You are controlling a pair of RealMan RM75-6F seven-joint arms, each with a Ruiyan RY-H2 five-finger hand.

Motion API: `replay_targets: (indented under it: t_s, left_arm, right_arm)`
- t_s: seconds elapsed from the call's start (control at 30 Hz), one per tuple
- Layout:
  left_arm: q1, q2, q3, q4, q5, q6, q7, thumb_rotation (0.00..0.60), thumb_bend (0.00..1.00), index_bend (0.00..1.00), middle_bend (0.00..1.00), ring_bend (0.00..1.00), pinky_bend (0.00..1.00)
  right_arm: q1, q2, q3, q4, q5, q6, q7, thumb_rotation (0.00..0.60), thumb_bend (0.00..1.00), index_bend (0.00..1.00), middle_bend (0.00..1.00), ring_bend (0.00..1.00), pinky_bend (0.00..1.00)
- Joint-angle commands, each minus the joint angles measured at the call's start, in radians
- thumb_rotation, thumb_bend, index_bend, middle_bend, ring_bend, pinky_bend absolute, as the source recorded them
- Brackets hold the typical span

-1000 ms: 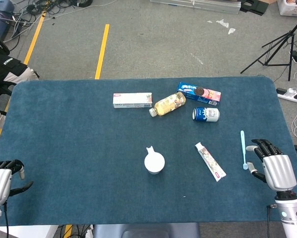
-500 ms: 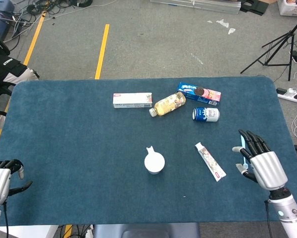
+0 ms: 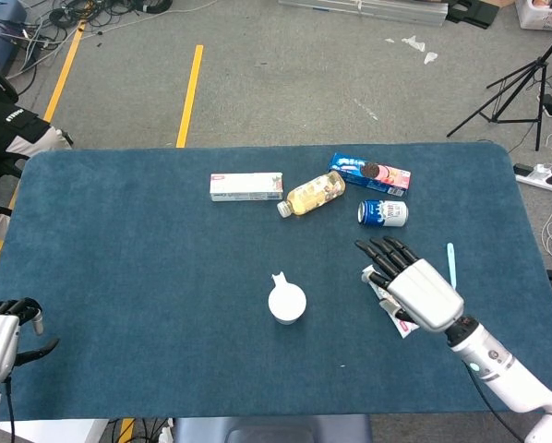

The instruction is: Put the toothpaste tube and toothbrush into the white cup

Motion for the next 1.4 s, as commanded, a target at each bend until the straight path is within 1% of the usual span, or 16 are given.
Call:
replay_targets:
  t_s: [0.03,0.2,0.47,0.93,1.4]
  left_arm:
    - [0.002,0.001,0.001,-0.001,-0.002,0.0,0.001,0.6,0.0,0.68,0.44,0.39,0.34]
    - [0.006,0.006,0.0,-0.006,-0.008,0.002,0.001,0.6,0.0,0.68,0.44,0.39,0.34]
    - [0.011,0.013,-0.001,-0.011,-0.015,0.004,-0.002,0.6,0.0,0.69,0.44,0.39,0.34]
    - [0.012,0.012,-0.004,-0.008,-0.024,-0.002,-0.002,0.6,0.0,0.69,0.44,0.39,0.34]
    - [0.018,0.021,-0.008,-0.014,-0.022,0.01,-0.012,0.6,0.0,0.69,0.44,0.39,0.34]
  right_arm:
    - [0.042,-0.037,0.007,-0.008,-0.002,-0.055,-0.043,0.6,0.22,0.4,0.0,0.0,0.11]
    - [0.09,-0.106,0.008,0.012,0.019,-0.129,-0.106,0.6,0.22,0.4,0.0,0.0,0.1]
    - [0.157,-0.2,0.003,0.06,0.061,-0.221,-0.149,0.6,0.22,0.4,0.0,0.0,0.09]
    - [0.231,-0.313,-0.022,0.144,0.069,-0.276,-0.182,0.6,0.22,0.4,0.0,0.0,0.07]
    - [0.283,-0.39,-0.028,0.195,0.111,-0.312,-0.202,0.6,0.22,0.4,0.0,0.0,0.07]
